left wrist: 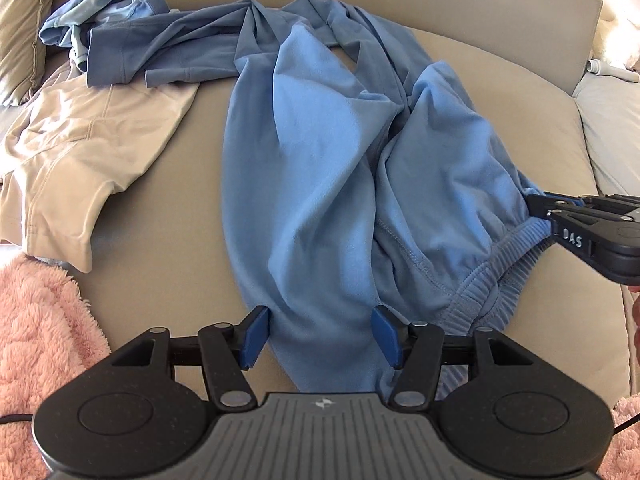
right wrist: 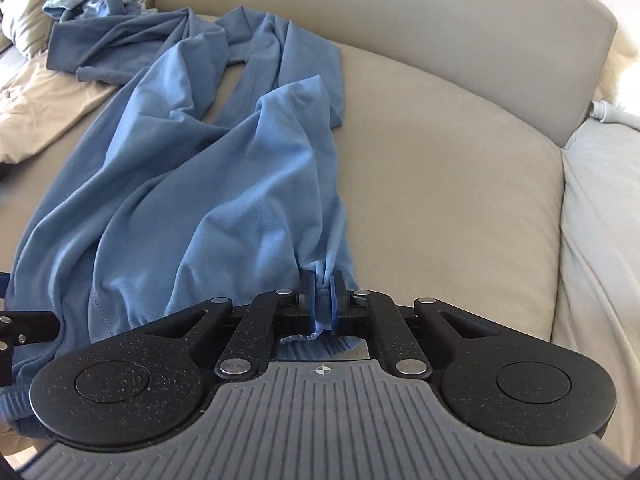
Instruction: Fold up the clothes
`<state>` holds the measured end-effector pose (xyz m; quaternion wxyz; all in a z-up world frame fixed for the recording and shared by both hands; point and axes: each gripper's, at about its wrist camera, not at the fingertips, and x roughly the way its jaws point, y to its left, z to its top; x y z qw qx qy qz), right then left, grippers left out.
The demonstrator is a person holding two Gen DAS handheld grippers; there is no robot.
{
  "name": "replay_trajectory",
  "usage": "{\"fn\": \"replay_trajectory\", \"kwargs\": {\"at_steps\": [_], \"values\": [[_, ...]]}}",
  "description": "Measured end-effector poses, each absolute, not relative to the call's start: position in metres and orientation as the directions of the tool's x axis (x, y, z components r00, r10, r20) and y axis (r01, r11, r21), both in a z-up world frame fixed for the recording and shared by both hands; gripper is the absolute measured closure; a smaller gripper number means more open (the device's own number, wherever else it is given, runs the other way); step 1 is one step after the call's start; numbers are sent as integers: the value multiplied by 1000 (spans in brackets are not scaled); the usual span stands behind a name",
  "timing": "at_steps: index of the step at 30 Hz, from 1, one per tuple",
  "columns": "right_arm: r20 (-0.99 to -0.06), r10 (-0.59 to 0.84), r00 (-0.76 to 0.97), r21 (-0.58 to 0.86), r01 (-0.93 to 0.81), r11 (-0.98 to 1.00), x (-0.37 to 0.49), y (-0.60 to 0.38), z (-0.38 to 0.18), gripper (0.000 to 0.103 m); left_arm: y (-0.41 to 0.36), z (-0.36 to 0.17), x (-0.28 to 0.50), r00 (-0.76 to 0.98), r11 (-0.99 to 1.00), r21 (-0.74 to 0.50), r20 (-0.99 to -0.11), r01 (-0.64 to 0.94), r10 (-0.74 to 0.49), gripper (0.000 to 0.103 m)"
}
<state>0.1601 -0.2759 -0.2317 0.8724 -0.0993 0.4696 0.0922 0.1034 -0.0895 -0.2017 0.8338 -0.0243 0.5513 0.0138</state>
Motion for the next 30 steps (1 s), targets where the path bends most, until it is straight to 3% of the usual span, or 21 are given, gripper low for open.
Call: {"fn": "replay_trajectory", "kwargs": {"at_steps": [4, 8, 9, 10, 12, 19, 29, 30], "values": [[-811, 28, 585, 28, -8, 1000, 132, -324, -208, 98, -87, -191, 89, 417, 999, -22, -909, -35, -6, 40], [-849, 42, 526, 84, 57, 995, 98, -343, -213, 94, -90, -201, 82, 372, 999, -37, -928, -38, -20, 41], [-852, 44, 521, 92, 67, 993, 92, -345, -213, 90, -90, -203, 81, 361, 998, -39, -932, -45, -20, 41], [-848, 45, 528, 98, 73, 992, 88, -344, -212, 78, -89, -203, 78, 359, 997, -46, -933, -58, -23, 41], [-830, 60, 554, 137, 98, 986, 82, -346, -204, 70, -83, -202, 73, 360, 993, -69, -933, -97, -29, 41], [-803, 99, 588, 203, 114, 972, 80, -348, -194, 64, -63, -214, 65, 253, 923, -230, -955, -307, -154, 46], [-795, 124, 594, 225, 99, 969, 84, -348, -197, 57, -63, -203, 57, 204, 872, -256, -961, -417, -185, 46], [-796, 128, 591, 232, 102, 967, 85, -349, -198, 52, -60, -205, 57, 208, 856, -274, -958, -439, -200, 47]]}}
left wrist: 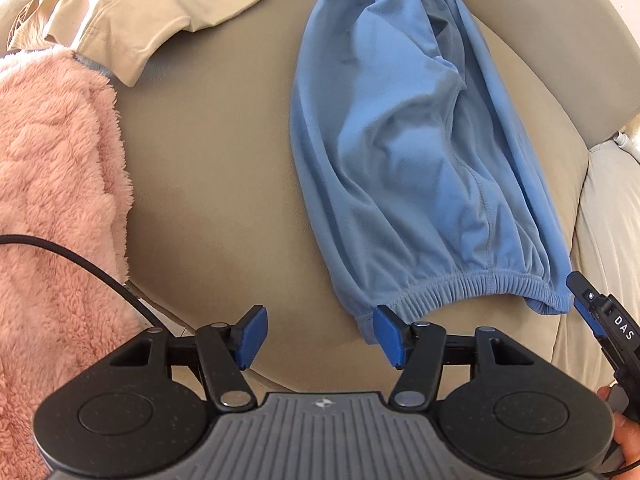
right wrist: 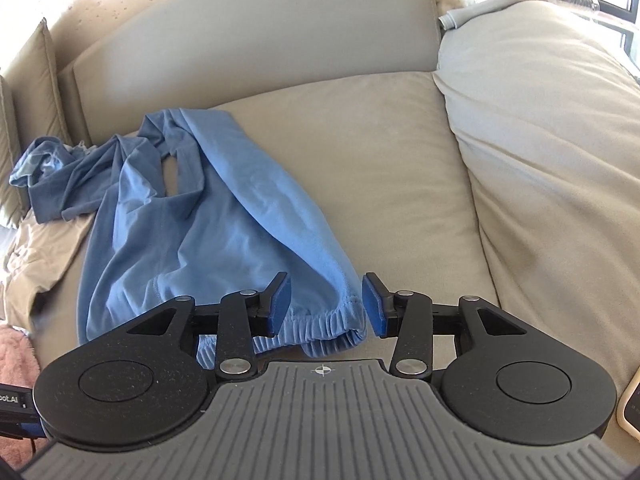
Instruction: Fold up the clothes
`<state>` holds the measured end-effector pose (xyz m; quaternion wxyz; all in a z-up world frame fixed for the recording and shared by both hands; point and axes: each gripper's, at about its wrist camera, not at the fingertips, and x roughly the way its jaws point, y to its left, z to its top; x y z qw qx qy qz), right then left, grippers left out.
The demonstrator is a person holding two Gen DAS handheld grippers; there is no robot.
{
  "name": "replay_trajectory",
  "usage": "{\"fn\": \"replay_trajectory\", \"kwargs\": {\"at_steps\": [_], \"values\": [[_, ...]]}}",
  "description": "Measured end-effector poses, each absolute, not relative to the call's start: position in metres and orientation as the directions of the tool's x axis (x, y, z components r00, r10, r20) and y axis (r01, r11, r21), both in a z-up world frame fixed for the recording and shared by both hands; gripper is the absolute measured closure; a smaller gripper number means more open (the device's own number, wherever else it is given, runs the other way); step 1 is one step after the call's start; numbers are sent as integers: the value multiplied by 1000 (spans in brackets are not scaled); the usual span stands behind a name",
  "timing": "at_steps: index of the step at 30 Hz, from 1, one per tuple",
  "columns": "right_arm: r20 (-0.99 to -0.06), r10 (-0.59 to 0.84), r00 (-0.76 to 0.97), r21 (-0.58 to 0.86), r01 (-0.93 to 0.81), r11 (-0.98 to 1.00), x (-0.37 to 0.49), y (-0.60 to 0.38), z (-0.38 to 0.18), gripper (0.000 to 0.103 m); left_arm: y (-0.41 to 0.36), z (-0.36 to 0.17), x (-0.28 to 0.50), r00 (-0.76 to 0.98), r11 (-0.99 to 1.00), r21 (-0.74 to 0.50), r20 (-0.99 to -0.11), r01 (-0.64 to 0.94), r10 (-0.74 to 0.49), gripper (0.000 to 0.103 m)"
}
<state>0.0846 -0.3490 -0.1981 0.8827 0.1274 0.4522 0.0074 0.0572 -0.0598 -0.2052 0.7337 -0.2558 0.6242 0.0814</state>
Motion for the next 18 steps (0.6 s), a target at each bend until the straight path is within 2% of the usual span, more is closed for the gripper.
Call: {"fn": "replay_trajectory", "kwargs": {"at_steps": [7, 15, 18], "values": [[-806, 138, 575, 257, 130, 958, 88, -356, -206, 51, -47, -219, 63, 233, 739, -386, -922, -553, -308, 47], [-805, 132, 578, 251, 130, 959, 91, -355, -210, 51, -51, -233, 74, 228, 686, -424, -904, -591, -363, 47], [-809, 126, 574, 251, 143, 957, 91, -359, -211, 52, -58, -231, 82, 249, 688, -462, -886, -560, -392, 55]]}}
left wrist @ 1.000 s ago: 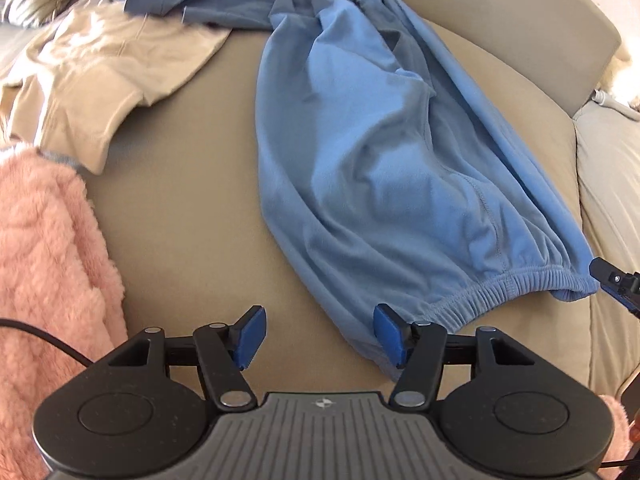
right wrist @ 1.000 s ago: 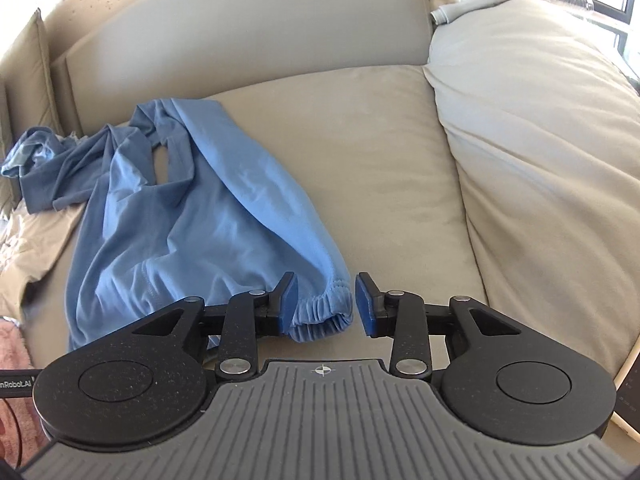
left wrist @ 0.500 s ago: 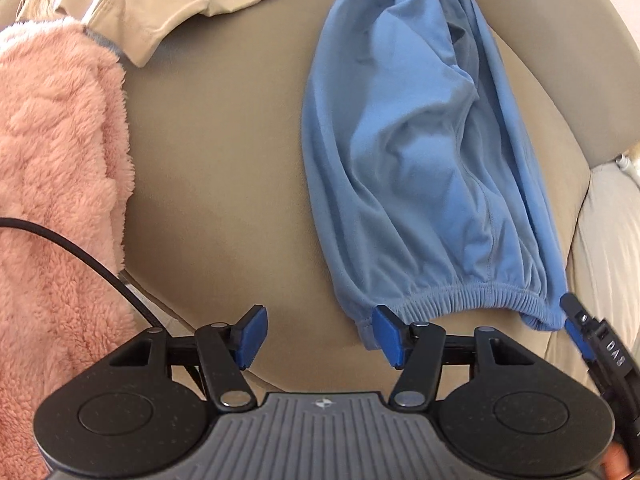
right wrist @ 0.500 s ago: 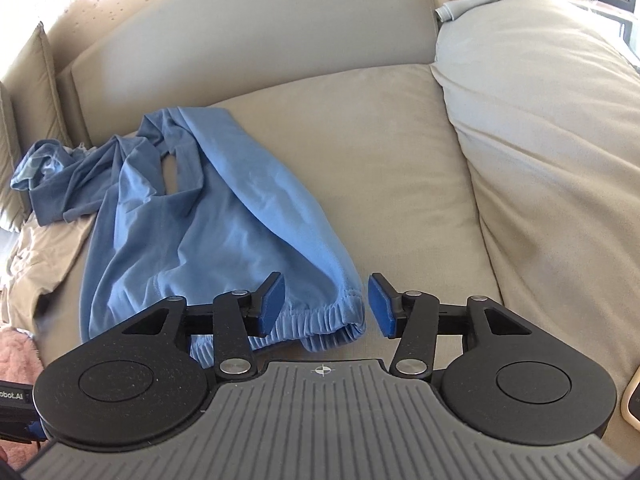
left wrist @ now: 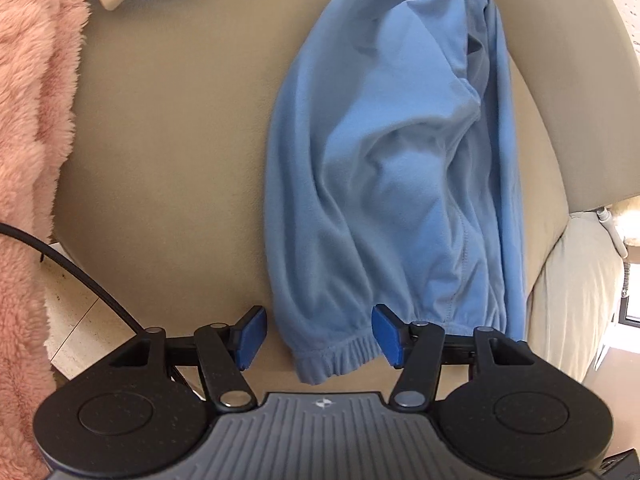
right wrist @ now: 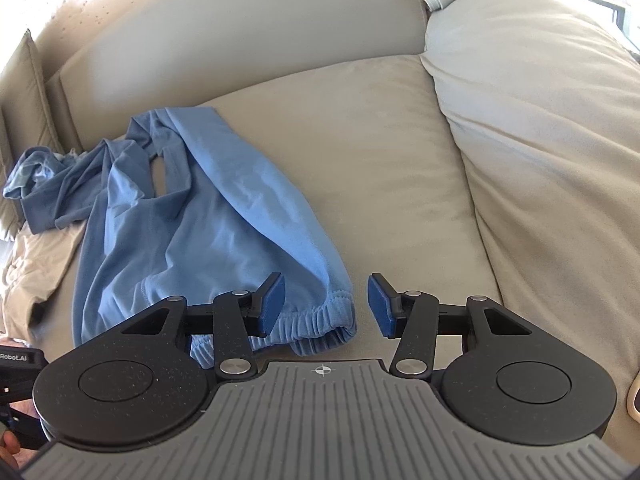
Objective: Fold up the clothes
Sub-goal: 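Grasp the sweatpants' cuff with the left gripper while the right gripper grasps the other cuff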
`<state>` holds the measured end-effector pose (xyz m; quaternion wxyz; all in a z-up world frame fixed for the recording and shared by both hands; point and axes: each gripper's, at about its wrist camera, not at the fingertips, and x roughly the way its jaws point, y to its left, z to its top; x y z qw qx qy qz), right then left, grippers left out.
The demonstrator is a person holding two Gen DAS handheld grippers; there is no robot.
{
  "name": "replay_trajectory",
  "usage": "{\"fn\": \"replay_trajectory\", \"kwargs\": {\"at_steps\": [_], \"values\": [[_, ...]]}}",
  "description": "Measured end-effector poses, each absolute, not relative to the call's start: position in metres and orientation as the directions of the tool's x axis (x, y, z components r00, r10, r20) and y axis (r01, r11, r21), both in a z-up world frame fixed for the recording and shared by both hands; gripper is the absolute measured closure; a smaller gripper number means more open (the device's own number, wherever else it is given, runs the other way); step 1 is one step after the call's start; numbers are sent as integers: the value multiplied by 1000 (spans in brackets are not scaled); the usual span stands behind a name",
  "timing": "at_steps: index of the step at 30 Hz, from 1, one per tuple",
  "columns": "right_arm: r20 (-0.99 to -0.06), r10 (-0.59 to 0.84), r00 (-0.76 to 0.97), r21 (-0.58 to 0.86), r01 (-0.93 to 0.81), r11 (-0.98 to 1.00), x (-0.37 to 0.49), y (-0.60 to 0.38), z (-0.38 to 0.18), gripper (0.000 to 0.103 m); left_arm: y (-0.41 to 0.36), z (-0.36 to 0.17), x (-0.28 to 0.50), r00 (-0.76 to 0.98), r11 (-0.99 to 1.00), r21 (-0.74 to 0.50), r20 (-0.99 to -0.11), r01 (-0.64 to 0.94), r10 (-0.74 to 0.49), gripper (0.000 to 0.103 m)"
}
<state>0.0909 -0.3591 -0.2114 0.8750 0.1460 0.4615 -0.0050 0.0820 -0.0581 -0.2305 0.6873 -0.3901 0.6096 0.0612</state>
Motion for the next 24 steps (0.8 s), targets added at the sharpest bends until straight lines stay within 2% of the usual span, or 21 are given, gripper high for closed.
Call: {"fn": "replay_trajectory", "kwargs": {"at_steps": [3, 6, 11, 14, 15, 16, 17, 18, 19, 20, 22, 24], "values": [[-815, 131, 564, 267, 164, 950, 93, -366, -215, 52, -66, -235, 89, 228, 717, -443, -896, -539, -382, 56], [-821, 162, 548, 309, 187, 932, 99, -373, -223, 52, -65, -239, 87, 233, 719, -439, -898, -538, -374, 60], [-825, 228, 517, 350, 150, 925, 111, -370, -236, 55, -72, -240, 78, 264, 779, -437, -898, -449, -351, 60], [-837, 232, 495, 331, 121, 936, 117, -363, -245, 62, -78, -244, 78, 279, 806, -439, -894, -397, -349, 57], [-842, 225, 490, 321, 121, 939, 119, -362, -247, 68, -79, -245, 78, 281, 808, -441, -893, -392, -351, 57], [-845, 219, 487, 318, 128, 940, 120, -361, -249, 78, -78, -245, 79, 279, 810, -440, -893, -388, -352, 59], [-845, 225, 485, 327, 136, 935, 120, -362, -250, 86, -78, -245, 79, 277, 812, -439, -894, -385, -352, 61], [-845, 240, 478, 341, 136, 930, 120, -361, -250, 94, -76, -244, 79, 269, 820, -427, -900, -382, -343, 72], [-844, 255, 471, 356, 137, 924, 119, -361, -250, 94, -73, -243, 78, 259, 824, -414, -907, -387, -333, 81], [-845, 264, 466, 360, 130, 924, 118, -359, -248, 94, -69, -242, 78, 252, 819, -413, -908, -398, -335, 83], [-845, 267, 463, 354, 111, 929, 113, -354, -240, 95, -61, -235, 77, 237, 814, -405, -913, -416, -333, 96], [-834, 279, 476, 385, 140, 912, 106, -356, -231, 95, -53, -219, 76, 254, 836, -389, -917, -387, -309, 98]]}}
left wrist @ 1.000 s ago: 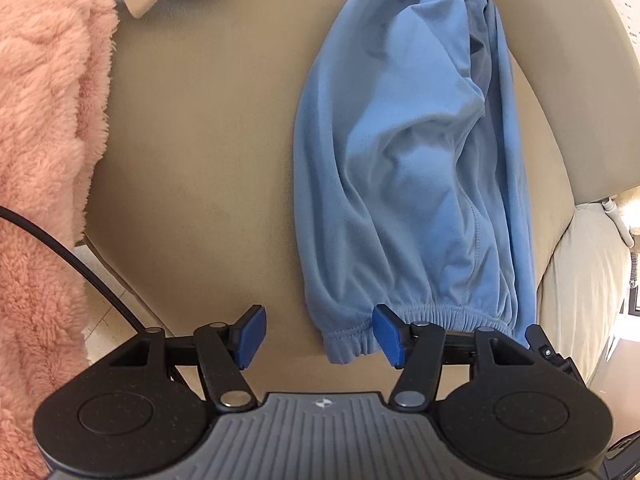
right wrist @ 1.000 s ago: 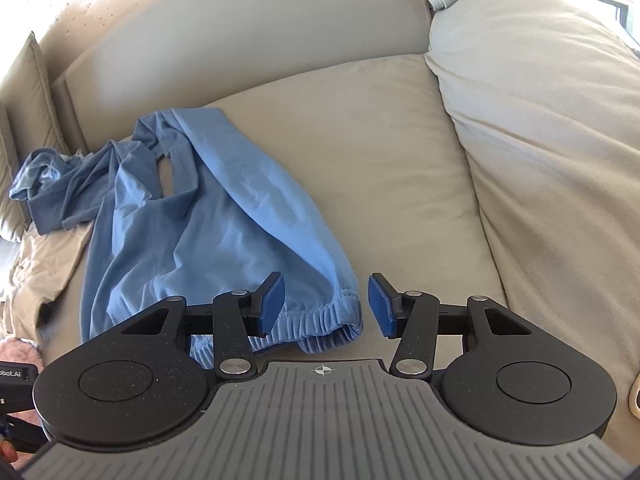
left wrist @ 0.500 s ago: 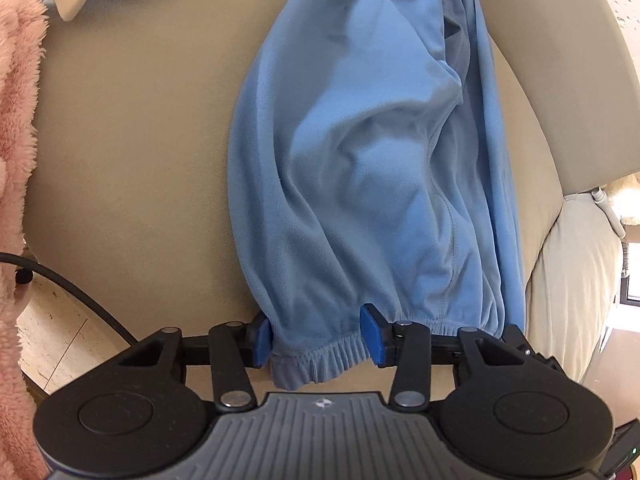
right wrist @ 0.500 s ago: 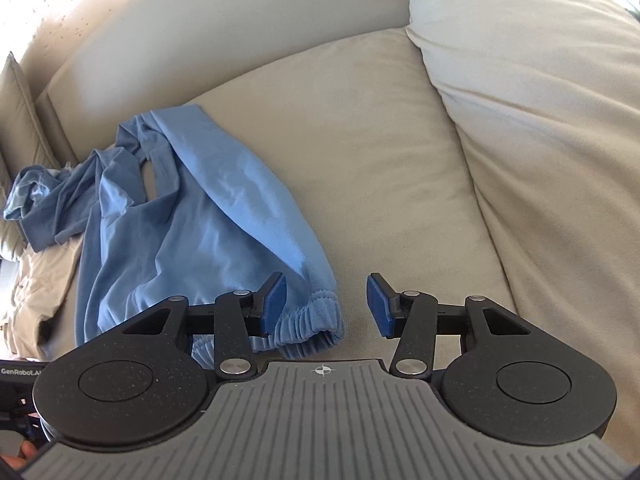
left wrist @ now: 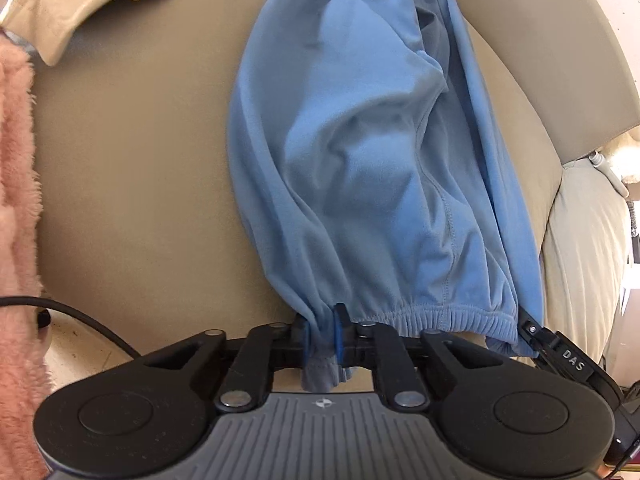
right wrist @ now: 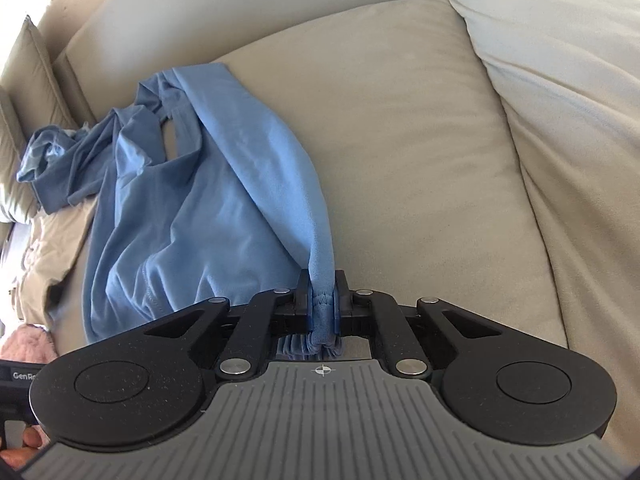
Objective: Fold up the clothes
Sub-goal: 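Grasp the sweatpants' cuff with the left gripper while the right gripper grasps the other cuff, then lift the sweatpants high by both cuffs and lay them back on the seat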
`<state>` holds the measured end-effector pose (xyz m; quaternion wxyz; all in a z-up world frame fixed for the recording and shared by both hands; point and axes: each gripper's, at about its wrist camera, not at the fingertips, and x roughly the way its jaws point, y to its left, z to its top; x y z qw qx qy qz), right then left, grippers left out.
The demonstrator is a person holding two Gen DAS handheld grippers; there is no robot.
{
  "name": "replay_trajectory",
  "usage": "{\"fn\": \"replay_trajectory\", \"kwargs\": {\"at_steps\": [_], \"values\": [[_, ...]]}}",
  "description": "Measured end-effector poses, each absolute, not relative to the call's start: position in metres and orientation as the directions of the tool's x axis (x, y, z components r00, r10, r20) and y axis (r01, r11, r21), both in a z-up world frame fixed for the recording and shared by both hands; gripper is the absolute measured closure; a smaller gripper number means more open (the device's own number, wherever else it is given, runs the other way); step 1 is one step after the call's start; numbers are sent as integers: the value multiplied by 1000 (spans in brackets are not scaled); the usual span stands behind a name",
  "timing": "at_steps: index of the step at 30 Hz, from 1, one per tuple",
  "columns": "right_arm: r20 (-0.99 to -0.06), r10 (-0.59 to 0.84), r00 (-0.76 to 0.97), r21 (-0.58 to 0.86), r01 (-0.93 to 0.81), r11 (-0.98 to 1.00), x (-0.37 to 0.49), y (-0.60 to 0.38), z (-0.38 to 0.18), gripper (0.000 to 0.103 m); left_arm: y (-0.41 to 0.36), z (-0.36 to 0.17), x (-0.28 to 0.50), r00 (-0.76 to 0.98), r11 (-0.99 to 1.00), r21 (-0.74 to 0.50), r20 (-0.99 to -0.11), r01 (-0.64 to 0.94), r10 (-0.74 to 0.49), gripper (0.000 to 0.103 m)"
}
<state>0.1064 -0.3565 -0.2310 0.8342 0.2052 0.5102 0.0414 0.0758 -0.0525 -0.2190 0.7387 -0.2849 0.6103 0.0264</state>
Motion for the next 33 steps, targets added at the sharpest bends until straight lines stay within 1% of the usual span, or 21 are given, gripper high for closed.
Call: {"fn": "replay_trajectory", "kwargs": {"at_steps": [3, 5, 9, 11, 12, 14, 17, 18, 20, 22, 24, 25, 27, 28, 29, 30, 32, 33], "values": [[-801, 329, 501, 477, 202, 855, 94, -361, -217, 95, -36, -172, 75, 394, 883, -375, -885, -281, -250, 100], [-764, 373, 527, 541, 208, 815, 86, -358, -204, 95, -24, -140, 77, 489, 906, -356, -847, -228, -210, 100], [-655, 451, 606, 648, 144, 748, 87, -335, -161, 96, -3, -79, 89, 624, 916, -352, -764, -192, -163, 101], [-574, 470, 670, 683, 74, 727, 96, -321, -118, 96, 4, -34, 95, 697, 921, -353, -702, -164, -144, 101], [-527, 477, 703, 695, 34, 718, 101, -315, -95, 96, 7, -3, 96, 746, 925, -353, -652, -140, -136, 101], [-416, 472, 777, 690, -69, 721, 98, -304, -30, 96, 13, 64, 95, 847, 931, -357, -515, -77, -128, 101], [-222, 458, 861, 638, -227, 736, 86, -288, 76, 96, 15, 150, 80, 947, 936, -353, -298, 11, -123, 101], [-153, 454, 878, 612, -277, 741, 83, -283, 111, 96, 18, 183, 67, 971, 937, -346, -202, 47, -124, 101], [-34, 442, 896, 552, -352, 756, 60, -274, 170, 96, 23, 239, 40, 991, 940, -326, -40, 104, -124, 101], [88, 431, 898, 478, -417, 773, 28, -265, 225, 96, 28, 279, 9, 988, 942, -301, 82, 149, -130, 101], [220, 423, 879, 382, -476, 792, -15, -256, 280, 96, 32, 312, -22, 973, 945, -269, 187, 186, -138, 101], [265, 422, 867, 344, -493, 799, -33, -253, 297, 96, 33, 328, -39, 962, 948, -247, 235, 200, -142, 101], [339, 421, 841, 269, -516, 813, -63, -249, 327, 96, 31, 351, -61, 947, 955, -207, 285, 214, -151, 100], [360, 421, 833, 239, -518, 821, -73, -247, 336, 96, 31, 358, -65, 944, 955, -195, 288, 223, -162, 100], [357, 417, 836, 224, -511, 830, -76, -246, 340, 96, 30, 361, -66, 943, 954, -188, 283, 232, -174, 100], [338, 412, 846, 220, -496, 840, -74, -246, 342, 96, 29, 365, -61, 949, 951, -188, 249, 245, -195, 100], [298, 399, 867, 211, -468, 858, -69, -247, 344, 96, 28, 354, -33, 963, 947, -200, 152, 250, -222, 100], [260, 389, 884, 218, -447, 868, -61, -249, 340, 96, 26, 342, -8, 969, 946, -211, 72, 245, -234, 100]]}}
